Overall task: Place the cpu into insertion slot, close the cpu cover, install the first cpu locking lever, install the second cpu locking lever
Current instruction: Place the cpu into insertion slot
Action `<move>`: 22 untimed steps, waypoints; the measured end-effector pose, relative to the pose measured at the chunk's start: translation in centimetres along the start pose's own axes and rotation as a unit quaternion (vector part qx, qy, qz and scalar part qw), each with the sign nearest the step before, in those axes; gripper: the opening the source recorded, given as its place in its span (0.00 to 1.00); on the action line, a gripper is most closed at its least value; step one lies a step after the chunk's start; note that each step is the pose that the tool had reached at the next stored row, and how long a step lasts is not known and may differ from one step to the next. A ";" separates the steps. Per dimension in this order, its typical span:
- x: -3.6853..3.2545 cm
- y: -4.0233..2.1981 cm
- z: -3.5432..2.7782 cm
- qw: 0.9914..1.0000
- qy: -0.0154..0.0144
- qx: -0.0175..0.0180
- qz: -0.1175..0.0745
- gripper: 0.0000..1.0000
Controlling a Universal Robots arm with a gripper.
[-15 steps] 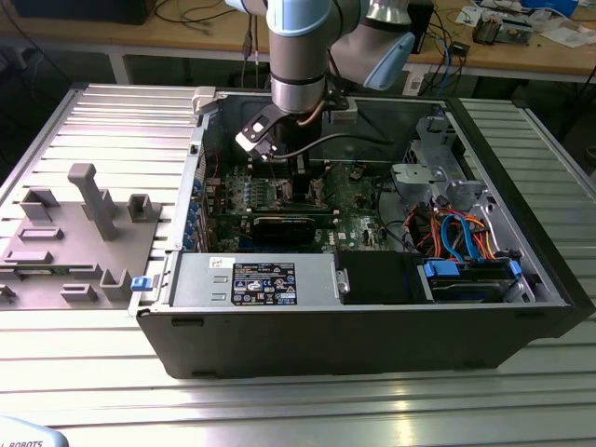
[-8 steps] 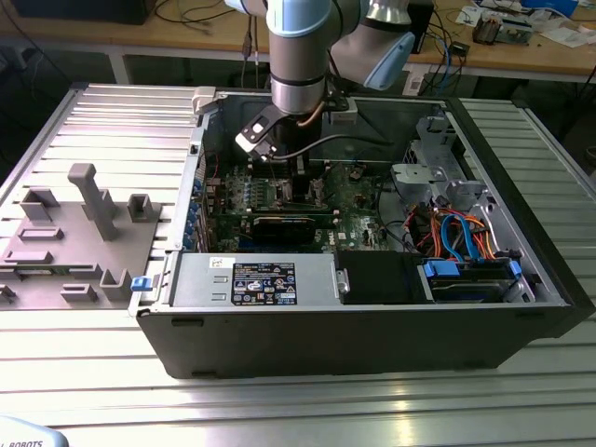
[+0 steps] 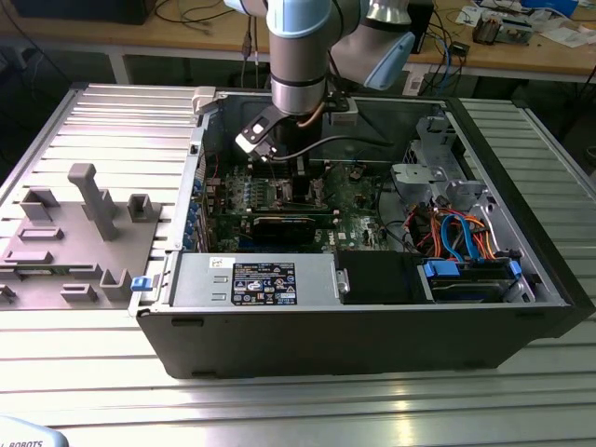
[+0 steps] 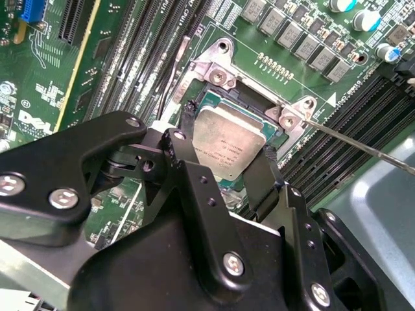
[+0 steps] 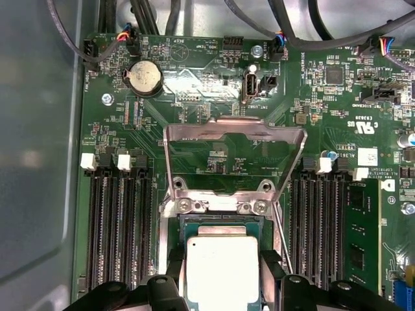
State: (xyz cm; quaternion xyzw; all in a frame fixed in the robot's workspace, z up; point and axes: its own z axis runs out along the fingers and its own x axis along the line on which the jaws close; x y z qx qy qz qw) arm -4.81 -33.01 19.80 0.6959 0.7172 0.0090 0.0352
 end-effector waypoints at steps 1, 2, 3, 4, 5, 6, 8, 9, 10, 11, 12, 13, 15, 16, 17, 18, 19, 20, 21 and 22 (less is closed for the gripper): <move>0.00 0.02 0.00 1.000 0.001 0.000 0.000 0.54; 0.00 0.08 0.01 1.000 0.002 0.000 0.000 0.54; 0.00 0.08 0.00 1.000 0.003 0.000 0.000 0.54; 0.00 0.08 0.00 1.000 0.004 0.000 0.000 0.54; 0.00 0.09 0.01 1.000 0.004 0.000 0.000 0.54; 0.00 0.09 0.03 1.000 0.004 0.000 0.000 0.54; 0.00 0.08 0.13 1.000 0.004 0.000 0.000 0.54; 0.00 0.07 0.19 1.000 0.004 0.000 0.000 0.54; -0.01 0.06 0.22 1.000 0.004 0.000 0.000 0.54; -0.02 0.06 0.23 1.000 0.004 0.000 0.000 0.54; -0.02 0.06 0.23 1.000 0.004 0.000 0.000 0.54; -0.02 0.06 0.24 1.000 0.004 0.000 0.000 0.54; -0.02 0.05 0.24 1.000 0.004 0.000 0.000 0.54; -0.03 0.05 0.24 1.000 0.004 0.000 0.000 0.54; -0.03 0.05 0.25 1.000 0.004 0.000 0.000 0.54; -0.01 0.06 0.27 1.000 0.004 0.000 0.000 0.54; 0.03 0.08 0.34 1.000 0.005 0.000 0.000 0.61; 0.03 0.09 0.33 1.000 0.005 0.000 0.000 0.61; 0.02 0.08 0.31 1.000 0.004 0.000 0.000 0.61; 0.01 0.07 0.31 1.000 0.004 0.000 0.000 0.61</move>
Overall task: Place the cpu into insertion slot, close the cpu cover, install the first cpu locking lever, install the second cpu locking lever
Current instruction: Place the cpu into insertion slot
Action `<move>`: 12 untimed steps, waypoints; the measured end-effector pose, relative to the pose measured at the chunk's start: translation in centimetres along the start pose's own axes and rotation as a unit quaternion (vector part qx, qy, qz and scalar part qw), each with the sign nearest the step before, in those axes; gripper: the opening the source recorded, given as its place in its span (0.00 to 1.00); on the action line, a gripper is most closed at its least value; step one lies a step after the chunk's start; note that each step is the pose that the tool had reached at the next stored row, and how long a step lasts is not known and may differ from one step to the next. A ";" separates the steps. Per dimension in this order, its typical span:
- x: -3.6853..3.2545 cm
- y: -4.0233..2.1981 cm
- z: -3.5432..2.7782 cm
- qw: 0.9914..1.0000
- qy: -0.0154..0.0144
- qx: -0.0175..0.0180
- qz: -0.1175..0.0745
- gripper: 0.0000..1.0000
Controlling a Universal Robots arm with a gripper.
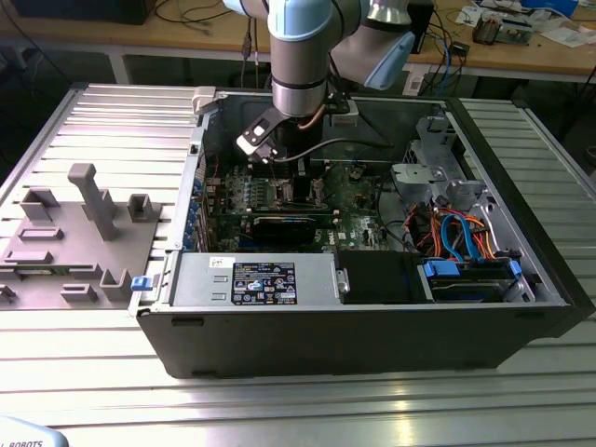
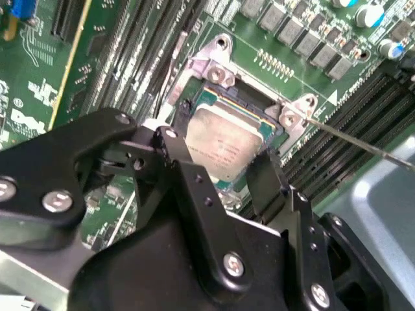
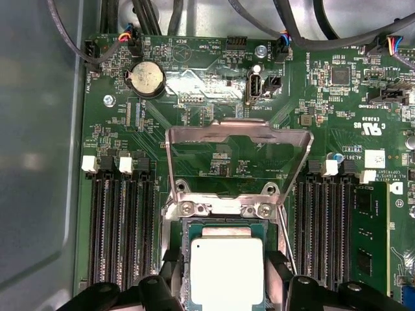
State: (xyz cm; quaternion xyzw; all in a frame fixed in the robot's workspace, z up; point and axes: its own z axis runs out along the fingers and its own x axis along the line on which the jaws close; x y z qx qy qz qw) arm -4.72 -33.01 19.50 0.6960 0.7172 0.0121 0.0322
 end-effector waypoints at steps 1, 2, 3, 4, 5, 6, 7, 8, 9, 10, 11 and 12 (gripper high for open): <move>0.00 0.00 0.00 1.000 0.000 0.000 0.000 0.61; 0.03 0.00 0.00 1.000 0.000 0.000 0.000 0.61; 0.06 0.00 0.00 1.000 0.000 0.000 0.000 0.61; 0.08 0.00 -0.01 1.000 0.000 0.000 0.000 0.61; 0.12 0.00 -0.01 1.000 0.000 0.000 0.001 0.61; 0.19 0.00 -0.01 1.000 0.000 0.000 0.002 0.61; 0.26 0.00 0.01 1.000 0.000 0.000 0.004 0.61; 0.30 0.00 0.04 1.000 0.000 0.000 0.005 0.61; 0.31 0.00 0.05 1.000 -0.001 0.000 0.006 0.61; 0.32 0.00 0.07 1.000 -0.001 0.000 0.006 0.61; 0.32 -0.03 0.09 1.000 -0.001 0.000 0.006 0.61; 0.34 -0.03 0.11 1.000 -0.001 0.000 0.006 0.61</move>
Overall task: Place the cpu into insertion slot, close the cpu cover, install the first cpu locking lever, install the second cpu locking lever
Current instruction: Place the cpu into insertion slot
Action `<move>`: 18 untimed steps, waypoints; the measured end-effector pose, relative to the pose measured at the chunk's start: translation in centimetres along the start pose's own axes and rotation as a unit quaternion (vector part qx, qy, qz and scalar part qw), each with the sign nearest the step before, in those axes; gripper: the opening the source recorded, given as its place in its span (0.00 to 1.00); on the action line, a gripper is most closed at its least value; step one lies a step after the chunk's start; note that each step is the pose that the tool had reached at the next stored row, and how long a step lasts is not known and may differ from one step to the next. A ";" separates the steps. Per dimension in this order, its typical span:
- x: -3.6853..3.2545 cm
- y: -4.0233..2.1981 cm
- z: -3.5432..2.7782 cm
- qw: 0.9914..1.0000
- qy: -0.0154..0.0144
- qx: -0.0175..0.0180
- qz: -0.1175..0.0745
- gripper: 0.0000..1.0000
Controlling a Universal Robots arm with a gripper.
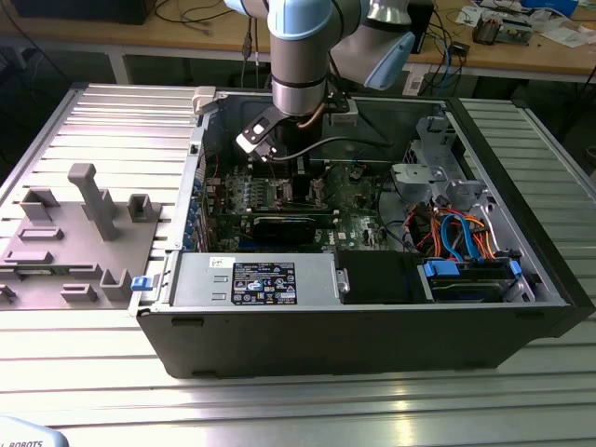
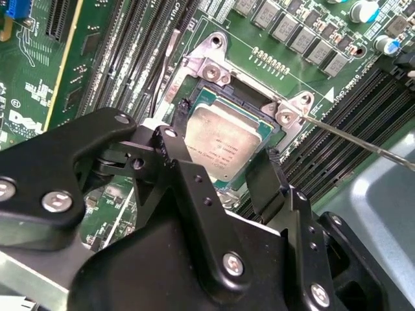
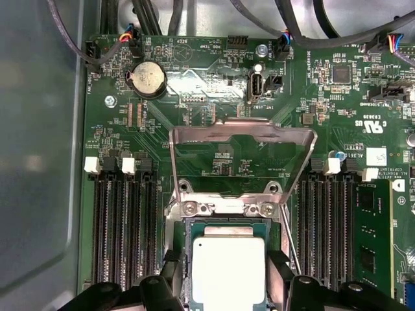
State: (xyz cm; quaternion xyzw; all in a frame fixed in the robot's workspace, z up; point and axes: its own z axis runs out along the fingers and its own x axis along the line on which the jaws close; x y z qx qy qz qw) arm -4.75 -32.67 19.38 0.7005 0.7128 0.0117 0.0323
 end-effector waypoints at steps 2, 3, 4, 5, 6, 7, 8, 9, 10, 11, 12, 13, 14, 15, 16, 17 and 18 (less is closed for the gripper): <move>0.06 0.00 0.04 1.000 0.000 0.000 0.000 0.61; 0.09 0.00 0.05 1.000 0.000 0.000 0.000 0.61; 0.10 0.00 0.06 1.000 0.000 0.000 0.000 0.61; 0.09 -0.01 0.06 1.000 0.000 0.000 0.000 0.61; 0.09 -0.01 0.06 1.000 0.000 0.000 0.000 0.61; 0.09 0.00 0.06 1.000 0.000 0.000 0.000 0.61; 0.10 0.00 0.07 1.000 -0.002 0.000 0.000 0.61; 0.11 0.00 0.09 1.000 -0.004 0.000 0.000 0.61; 0.06 0.01 0.10 1.000 -0.007 0.000 0.000 0.61; 0.03 0.02 0.11 1.000 -0.009 0.000 -0.001 0.61; 0.02 0.03 0.11 1.000 -0.010 0.000 -0.001 0.61; 0.01 0.04 0.12 1.000 -0.010 0.000 -0.001 0.61; 0.01 0.04 0.12 1.000 -0.011 0.000 -0.001 0.61; 0.02 0.05 0.07 1.000 -0.011 0.000 -0.001 0.61; 0.03 0.07 -0.01 1.000 -0.011 0.000 -0.001 0.61; 0.01 0.08 -0.31 1.000 -0.011 0.000 -0.001 0.61; 0.00 0.09 -0.59 1.000 -0.011 0.000 -0.001 0.61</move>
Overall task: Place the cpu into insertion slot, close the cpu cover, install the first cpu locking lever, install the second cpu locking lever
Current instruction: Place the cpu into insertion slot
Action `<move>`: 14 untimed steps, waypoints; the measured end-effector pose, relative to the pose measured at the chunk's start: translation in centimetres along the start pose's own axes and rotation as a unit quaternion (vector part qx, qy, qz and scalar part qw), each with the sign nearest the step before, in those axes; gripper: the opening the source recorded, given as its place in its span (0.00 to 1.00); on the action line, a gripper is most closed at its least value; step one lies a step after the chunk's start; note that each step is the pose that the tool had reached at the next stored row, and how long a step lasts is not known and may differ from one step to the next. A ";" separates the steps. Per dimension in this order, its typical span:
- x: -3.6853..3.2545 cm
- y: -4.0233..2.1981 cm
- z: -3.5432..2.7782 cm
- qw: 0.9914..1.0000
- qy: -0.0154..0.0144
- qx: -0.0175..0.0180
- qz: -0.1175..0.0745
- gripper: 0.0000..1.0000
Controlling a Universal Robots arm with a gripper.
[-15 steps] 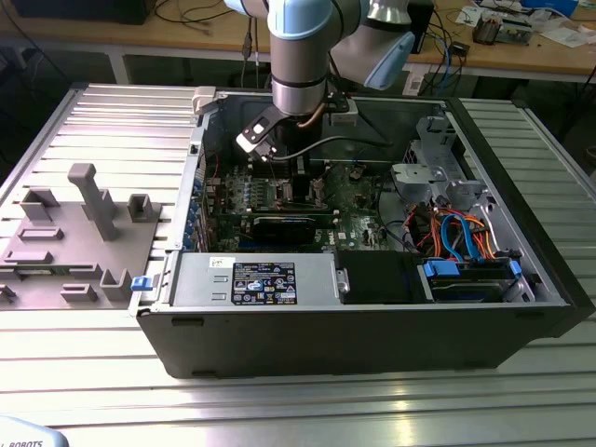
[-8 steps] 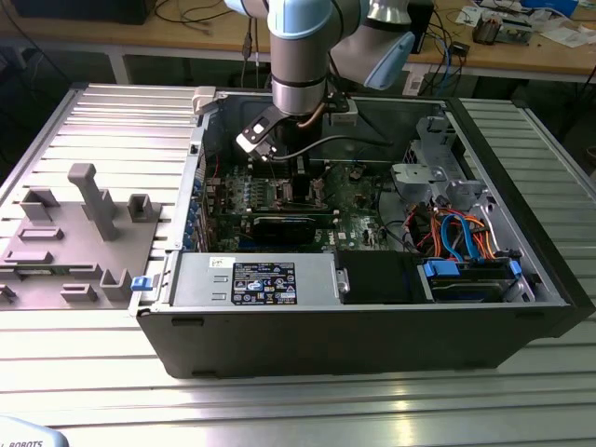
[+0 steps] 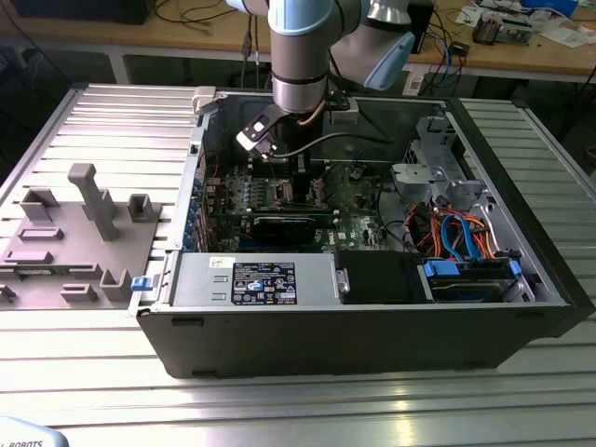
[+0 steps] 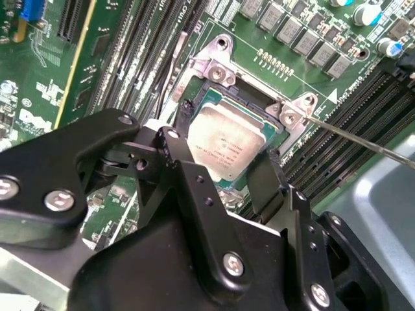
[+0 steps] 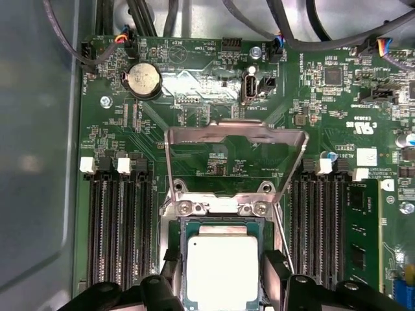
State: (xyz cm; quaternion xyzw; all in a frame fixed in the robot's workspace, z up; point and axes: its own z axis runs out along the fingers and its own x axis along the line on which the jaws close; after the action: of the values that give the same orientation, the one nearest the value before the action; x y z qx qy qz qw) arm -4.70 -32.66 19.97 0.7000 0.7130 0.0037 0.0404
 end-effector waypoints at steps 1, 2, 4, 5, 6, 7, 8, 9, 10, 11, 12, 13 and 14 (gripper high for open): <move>-0.01 0.00 -0.11 1.000 0.000 0.000 0.000 0.61; -0.02 0.00 -0.12 1.000 0.000 0.000 0.000 0.61; -0.04 0.00 -0.13 1.000 0.000 0.000 0.000 0.61; -0.05 0.01 -0.13 1.000 0.000 0.000 0.000 0.61; -0.05 0.01 -0.14 1.000 0.000 0.000 0.000 0.61; -0.05 0.02 -0.17 1.000 0.000 0.000 0.000 0.60; -0.05 0.02 -0.22 1.000 0.000 0.000 0.000 0.53; -0.07 0.03 -0.39 1.000 -0.001 0.000 0.000 0.53; -0.06 0.04 -0.41 1.000 0.000 0.000 0.000 0.53; -0.07 0.05 -0.41 1.000 0.000 0.000 0.000 0.53; -0.07 0.11 -0.41 1.000 0.000 0.000 -0.001 0.53; -0.08 0.17 -0.41 1.000 0.000 0.001 0.000 0.53; -0.08 0.24 -0.40 1.000 0.000 0.001 0.000 0.53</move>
State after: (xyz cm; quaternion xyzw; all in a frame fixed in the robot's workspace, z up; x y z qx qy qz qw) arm -4.48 -32.71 20.40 0.6998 0.7133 0.0026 0.0395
